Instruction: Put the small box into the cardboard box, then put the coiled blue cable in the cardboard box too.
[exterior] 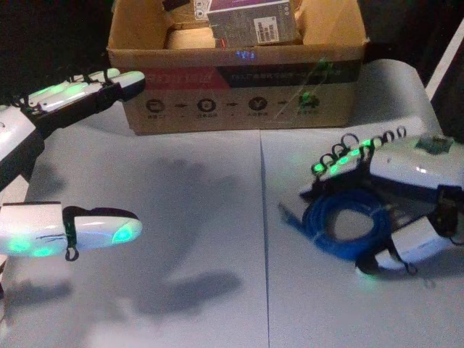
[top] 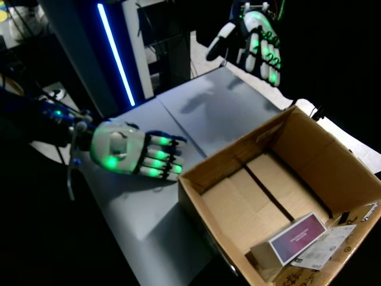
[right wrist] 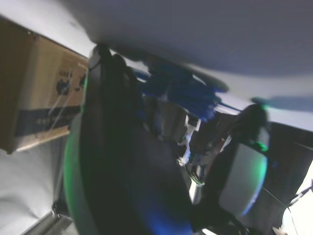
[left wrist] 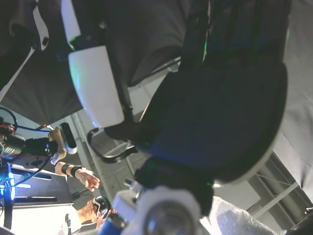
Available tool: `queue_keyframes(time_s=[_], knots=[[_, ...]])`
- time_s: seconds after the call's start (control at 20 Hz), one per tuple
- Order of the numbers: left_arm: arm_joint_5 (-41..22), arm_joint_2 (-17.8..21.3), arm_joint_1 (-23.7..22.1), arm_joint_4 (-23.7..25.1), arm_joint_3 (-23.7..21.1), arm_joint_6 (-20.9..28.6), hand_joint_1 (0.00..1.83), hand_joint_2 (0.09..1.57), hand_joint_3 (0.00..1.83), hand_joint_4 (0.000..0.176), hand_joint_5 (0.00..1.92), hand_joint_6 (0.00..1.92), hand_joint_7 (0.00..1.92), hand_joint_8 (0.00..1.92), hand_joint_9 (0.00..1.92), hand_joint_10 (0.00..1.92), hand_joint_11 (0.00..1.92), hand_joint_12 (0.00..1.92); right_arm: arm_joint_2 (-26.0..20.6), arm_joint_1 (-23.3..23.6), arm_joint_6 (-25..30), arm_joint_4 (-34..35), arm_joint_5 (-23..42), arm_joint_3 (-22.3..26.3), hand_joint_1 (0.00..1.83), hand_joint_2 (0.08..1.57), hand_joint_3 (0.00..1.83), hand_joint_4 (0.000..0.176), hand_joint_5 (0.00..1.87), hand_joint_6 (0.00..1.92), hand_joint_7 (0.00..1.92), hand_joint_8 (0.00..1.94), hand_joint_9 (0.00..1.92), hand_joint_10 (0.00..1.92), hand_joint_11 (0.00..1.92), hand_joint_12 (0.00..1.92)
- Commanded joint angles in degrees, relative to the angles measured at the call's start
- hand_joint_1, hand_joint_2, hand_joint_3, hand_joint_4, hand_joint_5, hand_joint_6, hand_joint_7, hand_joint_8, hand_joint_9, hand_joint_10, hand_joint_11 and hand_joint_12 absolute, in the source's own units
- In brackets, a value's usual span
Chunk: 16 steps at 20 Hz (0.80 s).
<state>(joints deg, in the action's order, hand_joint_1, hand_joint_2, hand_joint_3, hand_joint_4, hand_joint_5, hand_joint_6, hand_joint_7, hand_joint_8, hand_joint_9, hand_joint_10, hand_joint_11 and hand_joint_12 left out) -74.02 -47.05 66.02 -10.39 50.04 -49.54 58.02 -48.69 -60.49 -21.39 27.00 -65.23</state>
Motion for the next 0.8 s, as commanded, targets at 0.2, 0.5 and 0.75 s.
queue_keyframes(time_s=[0.2, 0.5, 0.75], knots=[[-7.70, -0.27, 0.03, -0.07, 0.22, 0.88, 0.66, 0.88, 0.01, 0.146, 0.28, 0.00, 0.22, 0.00, 0.22, 0.00, 0.25, 0.01, 0.68, -0.35, 0.19, 0.04, -1.00, -0.11, 1.11, 1.20, 0.00, 0.000, 0.80, 1.27, 0.18, 1.94, 0.48, 1.92, 0.63, 1.92], [-7.91, -0.38, 0.28, -0.22, 0.22, 0.92, 0.69, 0.88, 0.00, 0.142, 0.27, 0.00, 0.22, 0.00, 0.22, 0.00, 0.25, 0.01, 0.68, -0.35, 0.19, 0.42, -0.97, -0.10, 1.27, 1.36, 0.07, 0.000, 0.58, 1.92, 0.49, 1.85, 0.90, 1.92, 1.04, 1.92], [-7.94, -0.44, 0.37, -0.33, 0.24, 0.97, 0.67, 0.88, 0.00, 0.153, 0.28, 0.00, 0.22, 0.00, 0.22, 0.00, 0.25, 0.01, 0.71, -0.33, 0.20, 0.71, -0.65, -0.05, 1.60, 1.30, 0.01, 0.000, 0.70, 1.92, 0.88, 1.94, 1.22, 1.92, 1.36, 1.92]])
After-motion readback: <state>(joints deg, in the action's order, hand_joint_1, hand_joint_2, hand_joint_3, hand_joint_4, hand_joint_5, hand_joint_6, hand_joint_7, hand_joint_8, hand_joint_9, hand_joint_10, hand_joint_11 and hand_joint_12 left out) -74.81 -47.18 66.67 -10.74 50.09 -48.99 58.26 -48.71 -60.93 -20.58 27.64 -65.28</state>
